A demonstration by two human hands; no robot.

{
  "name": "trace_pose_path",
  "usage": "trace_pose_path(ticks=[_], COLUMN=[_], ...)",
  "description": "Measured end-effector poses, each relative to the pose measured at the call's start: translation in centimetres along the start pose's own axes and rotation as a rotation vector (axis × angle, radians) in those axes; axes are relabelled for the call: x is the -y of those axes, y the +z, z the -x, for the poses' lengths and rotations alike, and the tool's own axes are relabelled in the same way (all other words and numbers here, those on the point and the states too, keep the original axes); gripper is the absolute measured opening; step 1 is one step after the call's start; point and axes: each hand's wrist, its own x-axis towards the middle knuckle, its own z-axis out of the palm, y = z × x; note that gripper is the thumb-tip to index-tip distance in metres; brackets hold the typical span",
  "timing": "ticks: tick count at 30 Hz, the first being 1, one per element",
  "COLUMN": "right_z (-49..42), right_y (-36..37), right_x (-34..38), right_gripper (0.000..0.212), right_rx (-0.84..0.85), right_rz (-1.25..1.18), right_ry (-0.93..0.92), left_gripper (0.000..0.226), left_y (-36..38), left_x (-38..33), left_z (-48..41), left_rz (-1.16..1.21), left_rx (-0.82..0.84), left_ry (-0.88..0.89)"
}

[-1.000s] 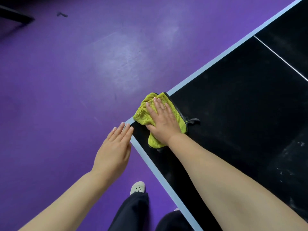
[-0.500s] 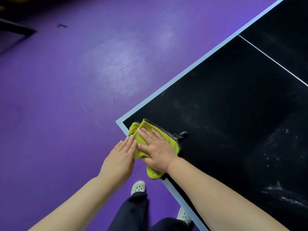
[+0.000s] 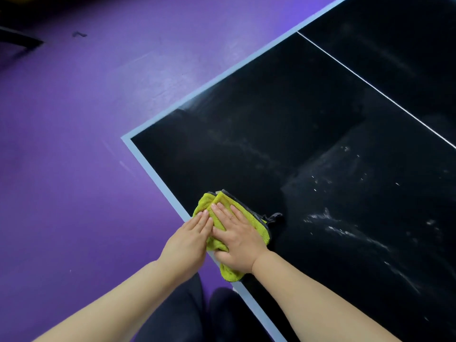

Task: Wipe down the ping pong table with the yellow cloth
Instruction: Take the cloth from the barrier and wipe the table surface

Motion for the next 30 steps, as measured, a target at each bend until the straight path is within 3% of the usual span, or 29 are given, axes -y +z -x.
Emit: trace_pose_path(ticks=[7,9,11,16,20,22,30], right_z=[9.1,10.0,10.2,9.4,9.0,8.5,3.6], right_y=[0.4,1.1,1.6,1.7,1.3,0.6,-4.1], right_x=[-0.6,0.3,1.2,1.6,0.7,-0.3,-9.6], right_gripper=[0.063,0.062,0.062,0.063,0.064,0.063,0.066], right_rx=[-0.022,-0.041,-0.053,-0.062,-0.030,-0.030,-0.035], right_rz=[0.036,0.059,0.084,0.131,0.185,0.177,0.174], right_ry=[0.132,0.173,0.214,0.273,0.229,0.203,0.276], left_gripper=[0.063,0.064,0.069,0.074,0.075,0.066,0.058], left_y=[2.5,2.7,2.8,3.3,3.5,3.2,0.4], left_x=[-6.8,-6.9,-6.5,-5.2,-4.8,-4.6,-7.4], left_z=[1.0,1.7,2.6,4.6,4.9,3.9,-7.7], left_rz=[-0.028,-0.057,-0.070,-0.050,-0.137,-0.135,-0.153], left_rx=[0.088,0.129,0.041,0.008,0.136,0.178,0.087], left_ry=[0.112,0.122,0.162,0.158,0.173,0.196,0.075])
